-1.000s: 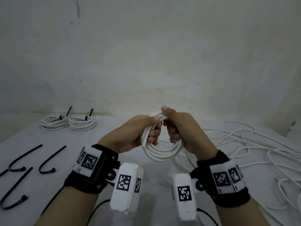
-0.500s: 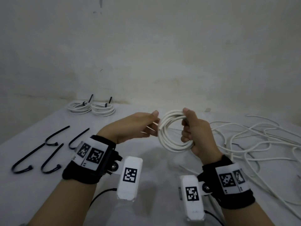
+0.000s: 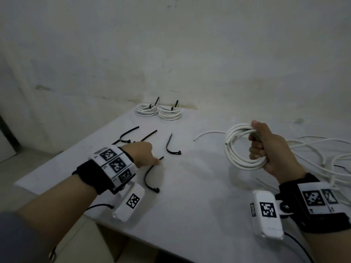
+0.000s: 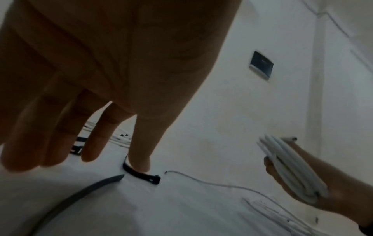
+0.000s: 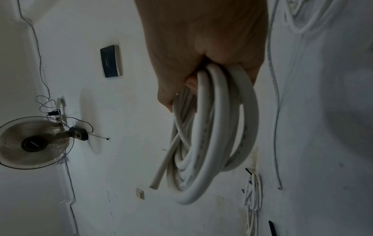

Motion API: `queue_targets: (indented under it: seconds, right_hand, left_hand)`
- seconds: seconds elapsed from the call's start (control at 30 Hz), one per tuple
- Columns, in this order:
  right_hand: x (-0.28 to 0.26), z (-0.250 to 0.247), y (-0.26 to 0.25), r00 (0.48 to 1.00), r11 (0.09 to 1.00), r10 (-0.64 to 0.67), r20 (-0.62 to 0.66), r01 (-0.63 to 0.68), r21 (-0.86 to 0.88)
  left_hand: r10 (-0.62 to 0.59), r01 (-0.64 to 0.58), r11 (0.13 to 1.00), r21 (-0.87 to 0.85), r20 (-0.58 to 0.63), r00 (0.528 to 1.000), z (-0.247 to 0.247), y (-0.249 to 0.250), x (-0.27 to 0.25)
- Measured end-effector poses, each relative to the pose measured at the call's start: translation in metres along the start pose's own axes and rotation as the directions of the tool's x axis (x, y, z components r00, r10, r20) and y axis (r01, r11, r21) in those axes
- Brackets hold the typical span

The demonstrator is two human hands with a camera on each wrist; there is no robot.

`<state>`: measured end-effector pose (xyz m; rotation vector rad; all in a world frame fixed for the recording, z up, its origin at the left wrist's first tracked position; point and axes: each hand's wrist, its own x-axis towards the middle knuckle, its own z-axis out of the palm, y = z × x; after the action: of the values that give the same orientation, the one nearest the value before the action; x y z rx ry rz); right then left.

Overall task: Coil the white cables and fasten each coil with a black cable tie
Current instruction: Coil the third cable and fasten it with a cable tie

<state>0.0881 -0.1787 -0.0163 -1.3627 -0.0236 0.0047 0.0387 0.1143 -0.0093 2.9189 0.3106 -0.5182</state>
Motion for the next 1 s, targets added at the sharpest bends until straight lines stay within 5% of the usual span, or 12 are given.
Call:
queue_targets:
  seconds: [0.33,0.47,0.53,0.6,0.7,0.83,1.0]
  right_hand:
    - [0.000,0.002,0.004,1.000,1.000,0.007,-0.015,-0.008,-0.030]
    - [0.001,0.001,0.006,0.999,1.000,-0.002,-0.033,0.002,-0.018]
    - [0.000,0.002,0.007,0.998,1.000,-0.017,-0.062,0.017,-0.003]
    - [0.000,0.001,0.008,0.991,0.999,-0.048,-0.125,0.049,0.007]
    - [0.002,0.001,0.009,0.956,0.991,-0.130,-0.262,0.132,-0.010]
    - [0.003,-0.003,0.009,0.872,0.951,-0.310,-0.379,0.290,-0.112]
    - [0.002,-0.011,0.006,0.762,0.868,-0.495,-0.419,0.405,-0.288]
  left_hand:
    - [-0.017,0.012,0.998,0.068,0.071,0.997,0.011,0.006,0.000]
    - [0.034,-0.036,0.964,-0.265,-0.011,0.999,0.006,0.013,-0.003]
    - [0.090,-0.113,0.821,-0.560,-0.068,0.994,0.006,0.024,-0.010]
    - [0.174,-0.207,0.582,-0.786,-0.128,0.976,0.007,0.039,-0.023]
    - [0.313,-0.326,0.377,-0.867,-0.212,0.926,0.015,0.067,-0.040]
    - [0.383,-0.361,0.298,-0.884,-0.235,0.893,0.029,0.105,-0.049]
    - [0.273,-0.315,0.156,-0.936,-0.266,0.924,0.033,0.130,-0.041]
